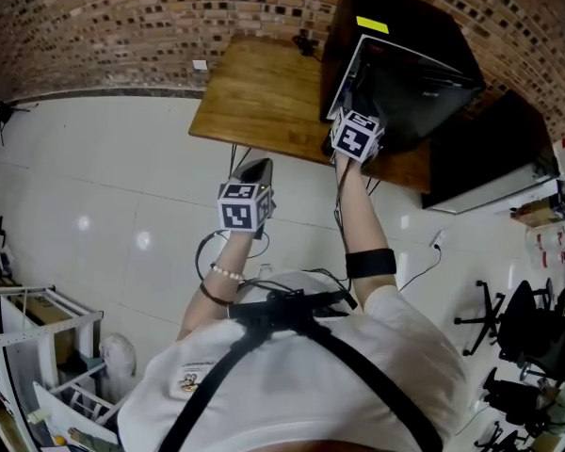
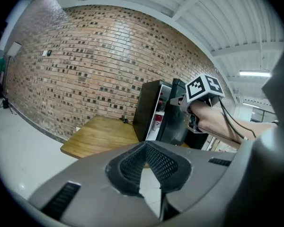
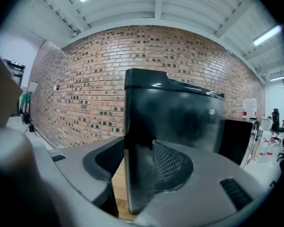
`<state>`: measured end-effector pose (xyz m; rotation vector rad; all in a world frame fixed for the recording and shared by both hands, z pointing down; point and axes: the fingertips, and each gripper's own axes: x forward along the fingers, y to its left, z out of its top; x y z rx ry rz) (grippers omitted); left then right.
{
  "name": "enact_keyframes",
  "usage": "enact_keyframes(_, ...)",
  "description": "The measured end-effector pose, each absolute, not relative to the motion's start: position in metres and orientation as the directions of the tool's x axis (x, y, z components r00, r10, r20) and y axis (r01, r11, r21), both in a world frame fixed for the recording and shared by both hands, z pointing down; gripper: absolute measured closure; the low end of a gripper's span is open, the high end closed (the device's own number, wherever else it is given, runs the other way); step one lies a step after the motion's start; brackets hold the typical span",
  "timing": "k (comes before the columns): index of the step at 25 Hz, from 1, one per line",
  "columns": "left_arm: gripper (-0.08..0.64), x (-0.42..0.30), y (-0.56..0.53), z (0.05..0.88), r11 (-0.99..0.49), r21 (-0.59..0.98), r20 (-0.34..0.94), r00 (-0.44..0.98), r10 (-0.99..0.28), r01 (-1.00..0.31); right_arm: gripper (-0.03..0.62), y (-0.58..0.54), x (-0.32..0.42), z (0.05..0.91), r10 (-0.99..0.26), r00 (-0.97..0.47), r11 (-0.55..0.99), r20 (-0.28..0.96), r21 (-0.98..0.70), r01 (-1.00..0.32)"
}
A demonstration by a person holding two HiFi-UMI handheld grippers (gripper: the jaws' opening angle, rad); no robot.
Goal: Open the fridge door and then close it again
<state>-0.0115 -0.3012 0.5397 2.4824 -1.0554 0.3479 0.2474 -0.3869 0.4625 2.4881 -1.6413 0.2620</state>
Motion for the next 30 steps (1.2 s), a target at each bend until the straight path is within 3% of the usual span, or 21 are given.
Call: enact_keyframes(30,0.558,-0.071,-0.313,0.545,-0.524,0.292,0.404,0.6,-0.69,-0.8,0.371,-0.475,0.275,0.463,-0.858,0.42,-0.424,0.296,0.054,-0.904)
